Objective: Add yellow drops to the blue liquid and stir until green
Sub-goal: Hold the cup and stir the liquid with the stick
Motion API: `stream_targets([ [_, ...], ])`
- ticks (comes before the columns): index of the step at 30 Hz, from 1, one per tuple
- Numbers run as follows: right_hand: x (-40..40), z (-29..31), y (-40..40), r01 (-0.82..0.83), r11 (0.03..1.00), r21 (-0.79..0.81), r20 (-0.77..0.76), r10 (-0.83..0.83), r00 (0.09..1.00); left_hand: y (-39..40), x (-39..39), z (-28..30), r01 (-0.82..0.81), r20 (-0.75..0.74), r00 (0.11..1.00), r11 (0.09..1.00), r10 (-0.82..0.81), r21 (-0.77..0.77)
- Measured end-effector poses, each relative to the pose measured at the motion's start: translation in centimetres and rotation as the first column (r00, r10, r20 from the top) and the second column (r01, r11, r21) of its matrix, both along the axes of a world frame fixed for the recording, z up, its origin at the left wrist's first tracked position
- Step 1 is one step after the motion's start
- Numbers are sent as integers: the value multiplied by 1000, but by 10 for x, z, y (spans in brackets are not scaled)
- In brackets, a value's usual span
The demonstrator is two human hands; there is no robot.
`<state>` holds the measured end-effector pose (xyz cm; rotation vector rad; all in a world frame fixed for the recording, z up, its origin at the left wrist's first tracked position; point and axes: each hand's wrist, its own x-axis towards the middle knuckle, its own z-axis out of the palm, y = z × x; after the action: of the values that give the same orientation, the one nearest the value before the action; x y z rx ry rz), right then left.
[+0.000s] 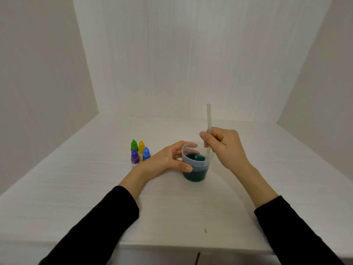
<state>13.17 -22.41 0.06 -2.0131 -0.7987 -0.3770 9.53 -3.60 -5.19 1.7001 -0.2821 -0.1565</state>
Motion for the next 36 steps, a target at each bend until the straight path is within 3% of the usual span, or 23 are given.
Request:
stream_targets([
  [5, -8, 2, 5, -177, 982, 71, -92, 183, 979, 1, 2, -2, 10, 6, 1000, 1000, -11, 12],
  [16, 2, -5, 10, -89, 995, 37, -92, 93, 991, -1, 1, 0, -4, 1, 1000, 999, 4, 34],
  [23, 8, -4, 3, 125, 982, -142, 172, -100, 980, -1, 0, 2, 2, 1, 1000, 1000, -2, 12],
  [27, 8, -5, 2, 163, 977, -138, 196, -134, 971, -1, -1, 2, 2, 1, 1000, 1000, -2, 21],
  [30, 5, -5, 1, 73, 994, -82, 120, -63, 991, -1, -1, 2, -3, 2, 1000, 999, 3, 32],
  [36, -10, -1, 6, -254, 967, 20, 65, 252, 966, 0, 1, -1, -7, 11, 1000, 999, 7, 34],
])
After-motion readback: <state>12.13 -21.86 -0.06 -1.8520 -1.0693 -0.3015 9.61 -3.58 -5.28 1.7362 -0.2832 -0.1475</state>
